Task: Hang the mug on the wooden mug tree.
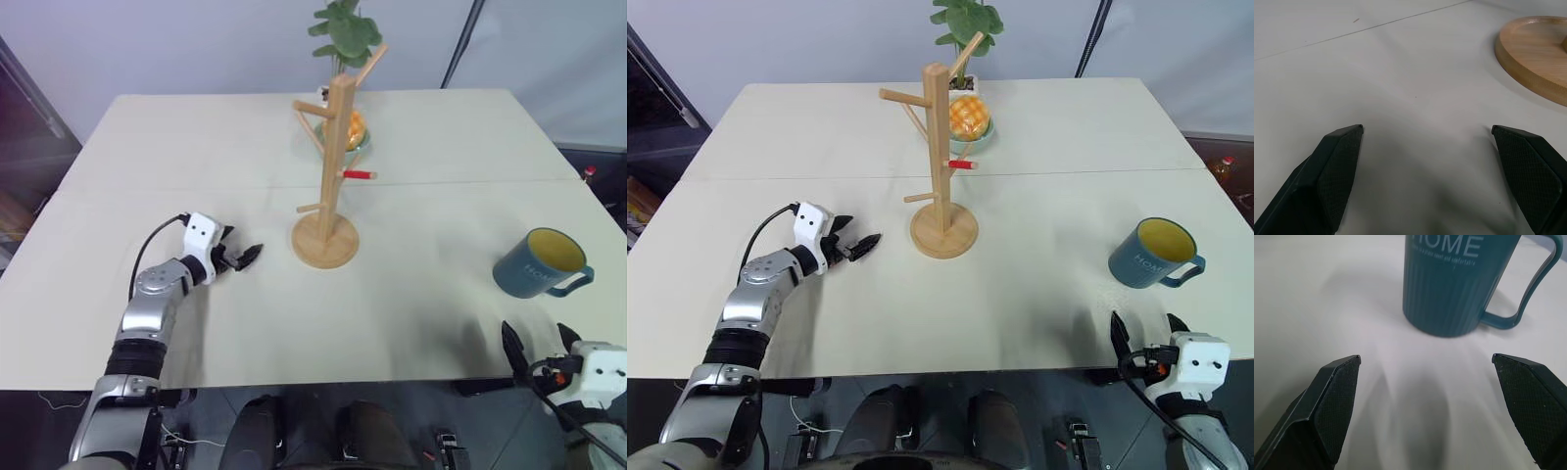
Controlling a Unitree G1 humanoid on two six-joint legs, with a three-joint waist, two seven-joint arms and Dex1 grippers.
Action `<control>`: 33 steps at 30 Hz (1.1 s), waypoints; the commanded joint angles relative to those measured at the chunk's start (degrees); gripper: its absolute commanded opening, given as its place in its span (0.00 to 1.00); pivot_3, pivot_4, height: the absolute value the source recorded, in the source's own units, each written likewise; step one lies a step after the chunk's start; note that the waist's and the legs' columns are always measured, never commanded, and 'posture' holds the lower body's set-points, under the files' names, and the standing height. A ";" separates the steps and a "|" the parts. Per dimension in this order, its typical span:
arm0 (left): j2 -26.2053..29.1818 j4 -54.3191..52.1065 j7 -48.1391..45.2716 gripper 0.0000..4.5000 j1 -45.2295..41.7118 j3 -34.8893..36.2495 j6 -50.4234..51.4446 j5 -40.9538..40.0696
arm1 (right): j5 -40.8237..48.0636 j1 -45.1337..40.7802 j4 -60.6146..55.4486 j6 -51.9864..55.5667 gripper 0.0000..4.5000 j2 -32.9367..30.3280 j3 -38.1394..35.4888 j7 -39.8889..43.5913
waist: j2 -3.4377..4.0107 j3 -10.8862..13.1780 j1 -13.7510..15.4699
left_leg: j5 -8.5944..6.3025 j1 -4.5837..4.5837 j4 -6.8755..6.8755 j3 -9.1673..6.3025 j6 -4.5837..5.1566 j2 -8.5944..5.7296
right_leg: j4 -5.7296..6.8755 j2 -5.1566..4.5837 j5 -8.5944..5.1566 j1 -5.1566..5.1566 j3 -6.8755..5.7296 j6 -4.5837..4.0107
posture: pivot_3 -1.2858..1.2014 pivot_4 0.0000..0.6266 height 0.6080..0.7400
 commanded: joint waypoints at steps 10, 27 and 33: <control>0.94 0.36 -3.35 1.00 2.29 1.68 -2.40 -2.07 | 0.70 -2.06 1.01 -0.76 0.99 -1.05 -1.98 -0.60 | 0.03 -0.02 -0.08 | 0.00 -0.01 -0.02 0.01 0.00 0.00 | 0.01 0.00 0.00 -0.03 0.00 -0.01 | 0.52 0.24 1.00; 10.49 -34.52 -29.33 1.00 14.98 -7.48 4.95 -15.99 | -1.28 -10.51 11.50 0.72 0.99 -4.89 -8.24 -8.45 | 0.42 -0.02 -0.10 | 0.00 -0.05 -0.04 0.06 0.00 -0.03 | -0.01 -0.12 -0.15 -0.07 0.05 -0.29 | 0.52 0.24 1.00; 10.34 -40.31 -28.10 1.00 14.10 -9.97 8.13 -16.40 | -1.78 -13.19 14.24 0.54 0.99 -6.22 -8.68 -9.70 | 0.67 -0.07 -0.28 | 0.02 -0.01 -0.05 0.16 0.04 -0.02 | 0.07 -0.03 -0.07 -0.08 0.04 -0.13 | 0.52 0.24 1.00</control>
